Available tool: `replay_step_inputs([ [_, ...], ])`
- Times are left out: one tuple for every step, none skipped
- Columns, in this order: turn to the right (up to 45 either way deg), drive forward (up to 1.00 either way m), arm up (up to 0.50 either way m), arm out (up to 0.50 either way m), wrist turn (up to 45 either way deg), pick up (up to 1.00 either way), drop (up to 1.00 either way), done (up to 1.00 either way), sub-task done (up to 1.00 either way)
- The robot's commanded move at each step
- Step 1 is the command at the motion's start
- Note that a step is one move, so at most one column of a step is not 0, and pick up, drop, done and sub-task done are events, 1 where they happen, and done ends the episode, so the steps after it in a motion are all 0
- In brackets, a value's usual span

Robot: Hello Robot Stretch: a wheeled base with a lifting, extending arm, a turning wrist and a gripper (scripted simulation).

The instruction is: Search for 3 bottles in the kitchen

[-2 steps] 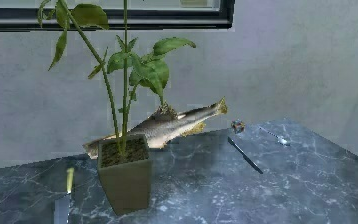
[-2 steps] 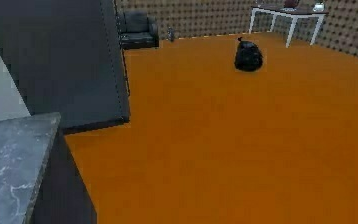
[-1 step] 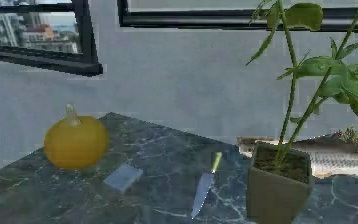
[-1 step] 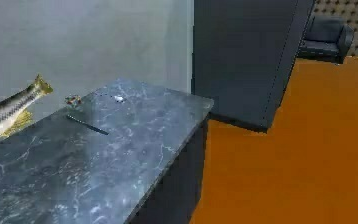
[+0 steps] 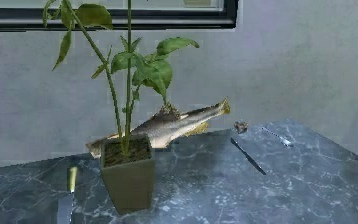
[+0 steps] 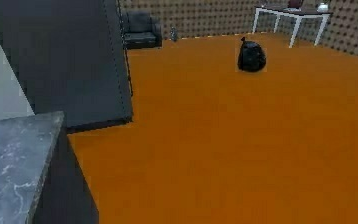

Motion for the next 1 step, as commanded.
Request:
replay_step_inputs([
  [45.0, 0.00, 0.00, 0.00, 0.0, 0.00, 0.00, 0.00, 0.00],
])
